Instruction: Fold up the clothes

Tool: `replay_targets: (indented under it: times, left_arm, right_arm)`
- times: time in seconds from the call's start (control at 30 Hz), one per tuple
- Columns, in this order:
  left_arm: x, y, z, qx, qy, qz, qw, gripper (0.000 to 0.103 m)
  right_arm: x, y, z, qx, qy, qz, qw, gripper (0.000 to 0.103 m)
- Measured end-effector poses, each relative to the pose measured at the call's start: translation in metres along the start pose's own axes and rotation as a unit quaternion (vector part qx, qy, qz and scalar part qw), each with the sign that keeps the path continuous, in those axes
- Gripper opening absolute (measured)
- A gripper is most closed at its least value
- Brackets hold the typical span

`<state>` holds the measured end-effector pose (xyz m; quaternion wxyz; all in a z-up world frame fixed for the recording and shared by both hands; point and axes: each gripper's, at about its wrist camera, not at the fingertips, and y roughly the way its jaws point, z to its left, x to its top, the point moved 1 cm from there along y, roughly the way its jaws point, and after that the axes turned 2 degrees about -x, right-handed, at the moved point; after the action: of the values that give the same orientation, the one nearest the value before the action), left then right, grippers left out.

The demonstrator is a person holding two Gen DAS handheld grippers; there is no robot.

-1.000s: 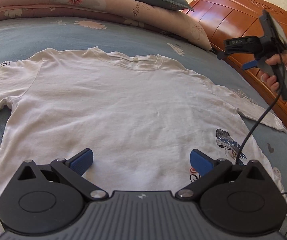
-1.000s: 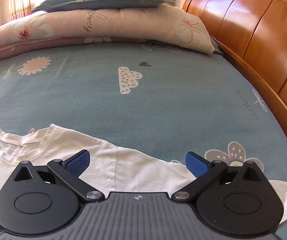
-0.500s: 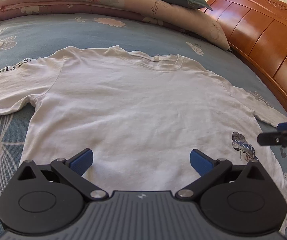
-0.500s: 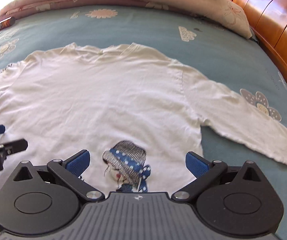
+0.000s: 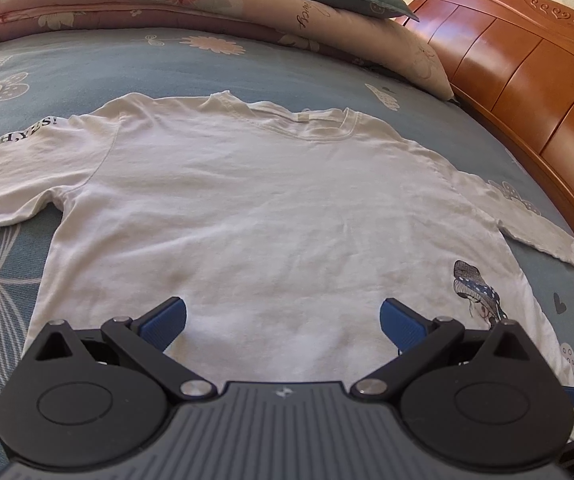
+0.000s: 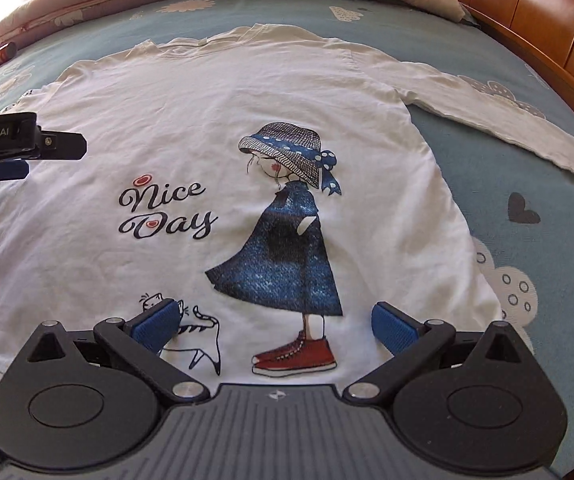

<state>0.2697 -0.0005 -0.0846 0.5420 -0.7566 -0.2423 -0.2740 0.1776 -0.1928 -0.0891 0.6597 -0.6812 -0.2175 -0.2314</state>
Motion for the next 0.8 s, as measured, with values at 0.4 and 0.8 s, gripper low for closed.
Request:
replay_targets:
  times: [0.4, 0.8]
  left_arm:
    - [-0.035, -0.011, -0.069, -0.014, 0.209, -0.060, 0.9761, 0.102]
    - [-0.075, -0.001, -0.094, -0.089, 0.251, -0.025, 0.9635, 0.102]
  right_arm:
    - [-0.044, -0.023, -0.007, 0.009, 0.010, -0.080, 0.997, 0.103]
    - [-0.072, -0.034, -0.021, 0.065, -0.044, -0.133, 0.988, 0.103]
